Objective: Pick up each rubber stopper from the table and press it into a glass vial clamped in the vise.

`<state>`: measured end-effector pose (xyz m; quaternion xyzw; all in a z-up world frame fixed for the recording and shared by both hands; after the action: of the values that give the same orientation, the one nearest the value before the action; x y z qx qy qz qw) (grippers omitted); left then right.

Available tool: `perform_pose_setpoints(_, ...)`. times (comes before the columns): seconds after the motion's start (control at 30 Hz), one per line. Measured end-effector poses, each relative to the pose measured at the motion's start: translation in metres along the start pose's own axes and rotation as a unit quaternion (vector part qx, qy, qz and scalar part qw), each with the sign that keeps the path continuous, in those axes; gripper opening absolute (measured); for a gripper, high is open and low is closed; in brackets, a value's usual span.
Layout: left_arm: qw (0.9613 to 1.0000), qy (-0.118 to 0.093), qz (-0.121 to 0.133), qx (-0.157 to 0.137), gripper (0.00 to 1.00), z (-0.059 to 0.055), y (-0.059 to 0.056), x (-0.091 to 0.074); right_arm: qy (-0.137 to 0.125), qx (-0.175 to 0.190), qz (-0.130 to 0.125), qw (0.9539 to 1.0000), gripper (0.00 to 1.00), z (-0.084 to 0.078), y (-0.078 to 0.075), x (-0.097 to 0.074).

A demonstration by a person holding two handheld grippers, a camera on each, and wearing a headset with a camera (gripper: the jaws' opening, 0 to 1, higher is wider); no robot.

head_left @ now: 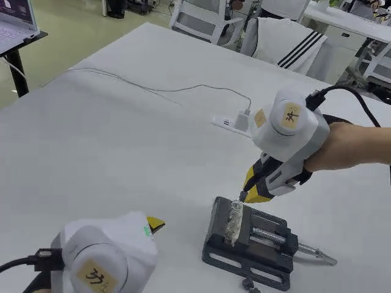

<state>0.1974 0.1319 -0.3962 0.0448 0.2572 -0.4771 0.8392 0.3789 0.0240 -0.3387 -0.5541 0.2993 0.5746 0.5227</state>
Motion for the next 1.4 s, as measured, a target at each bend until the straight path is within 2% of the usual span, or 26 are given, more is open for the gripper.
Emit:
perform_pose_setpoints(0.67,0.9999,0.000,-0.003,-0.014,0.93,-0.007,-0.001,0.002,0.016,0.000,0.007,0.9998,0.06,0.000,0.000,0.013)
perform_pose_setpoints(0.93,0.9999,0.001,-0.004,-0.017,0.92,-0.009,0.000,0.001,0.034,-0.003,0.011,0.9994,0.06,0.005,0.000,0.015)
perform_pose_setpoints(1.1,0.9998,0.000,-0.004,-0.019,0.92,-0.010,0.000,0.002,0.051,0.024,0.010,0.9984,0.05,0.007,-0.001,0.016)
perform_pose_setpoints(1.4,0.9998,0.000,-0.010,-0.019,0.92,-0.009,-0.002,0.005,0.058,0.082,-0.004,0.9949,0.04,0.006,0.000,0.016)
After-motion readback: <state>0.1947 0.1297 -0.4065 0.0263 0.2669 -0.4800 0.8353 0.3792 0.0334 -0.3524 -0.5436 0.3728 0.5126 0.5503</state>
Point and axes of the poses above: the centre of the closed fingertips' face, and the gripper's own axes: x roughly forward along the fingers, y roughly to its left, z roughly out of its top, the point moved 8 cm from there along -x, roughly backward along the fingers, and after that the axes turned 12 degrees about -z, right-handed, at the moved point
